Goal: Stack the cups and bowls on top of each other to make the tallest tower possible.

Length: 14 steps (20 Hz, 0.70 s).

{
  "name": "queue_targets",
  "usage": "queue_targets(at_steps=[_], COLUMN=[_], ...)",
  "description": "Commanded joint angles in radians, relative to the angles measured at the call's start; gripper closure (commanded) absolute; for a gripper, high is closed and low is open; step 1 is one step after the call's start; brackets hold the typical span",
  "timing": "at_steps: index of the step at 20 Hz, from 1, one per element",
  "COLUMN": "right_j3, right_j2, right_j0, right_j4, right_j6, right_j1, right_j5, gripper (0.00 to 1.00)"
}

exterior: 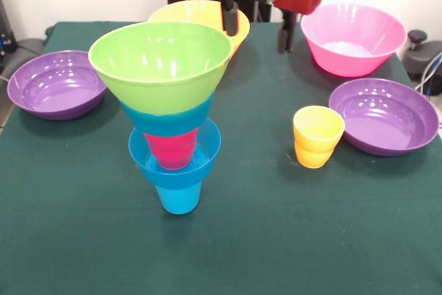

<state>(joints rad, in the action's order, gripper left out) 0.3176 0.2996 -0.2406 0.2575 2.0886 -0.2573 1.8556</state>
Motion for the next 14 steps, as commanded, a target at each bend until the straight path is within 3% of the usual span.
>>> queue_targets(at_steps=[1,8,14], right_j3=[-0.013,-0.043,0.029], right_j2=[0.135,0.179,0.155], right_j0=[0.006,0.011,0.020], right_j4=[0.008,0.018,-0.055], right_j6=[-0.045,0.051,0.156], right_j1=[0.053,0.039,0.009], right_j5=[0.063,0.182,0.147], gripper=[0.00,0.00,0.00])
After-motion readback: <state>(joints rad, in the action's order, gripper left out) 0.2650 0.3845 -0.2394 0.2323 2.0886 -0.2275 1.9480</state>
